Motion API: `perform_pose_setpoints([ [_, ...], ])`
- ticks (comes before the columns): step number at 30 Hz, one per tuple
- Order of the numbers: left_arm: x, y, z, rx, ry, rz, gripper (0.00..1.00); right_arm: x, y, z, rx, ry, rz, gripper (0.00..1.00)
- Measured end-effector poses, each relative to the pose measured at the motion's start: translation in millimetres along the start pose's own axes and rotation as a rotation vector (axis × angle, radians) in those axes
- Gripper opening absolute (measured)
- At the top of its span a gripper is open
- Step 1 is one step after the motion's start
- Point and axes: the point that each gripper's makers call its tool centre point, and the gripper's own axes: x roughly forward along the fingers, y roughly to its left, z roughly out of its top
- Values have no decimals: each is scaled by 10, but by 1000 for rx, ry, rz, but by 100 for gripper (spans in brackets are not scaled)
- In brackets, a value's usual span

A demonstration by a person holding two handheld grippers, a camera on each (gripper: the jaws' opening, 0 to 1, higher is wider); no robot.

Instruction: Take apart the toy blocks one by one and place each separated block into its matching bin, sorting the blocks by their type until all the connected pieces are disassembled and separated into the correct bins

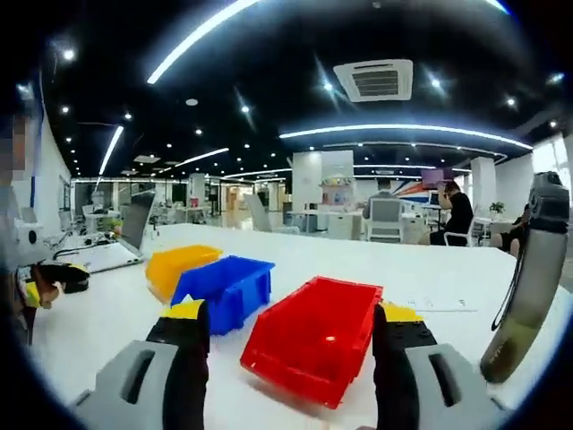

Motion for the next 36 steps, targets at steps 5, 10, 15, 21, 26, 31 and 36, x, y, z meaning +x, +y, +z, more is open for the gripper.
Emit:
perform_pose_setpoints([
  [5,-55,81,38,-18,-12,15,76,-535,298,75,-11,-64,49,73],
  [10,-121,126,75,-23,-25,39,72,-1022,526,154,-32,-131,49,75],
  [15,-192,91,114,-21,-39,48,66,-1281,748,3,-15,-111,67,75],
  [21,-238,46,125,-15,-43,49,67,-1341,756,-147,15,-85,60,74],
  [26,-261,38,117,-15,-40,53,67,-1333,684,-145,33,-84,42,72],
  [31,-249,40,111,-22,-38,53,67,-1329,689,-108,17,-91,44,72],
  [36,-231,19,103,-18,-32,49,67,-1320,685,-129,18,-88,43,72],
])
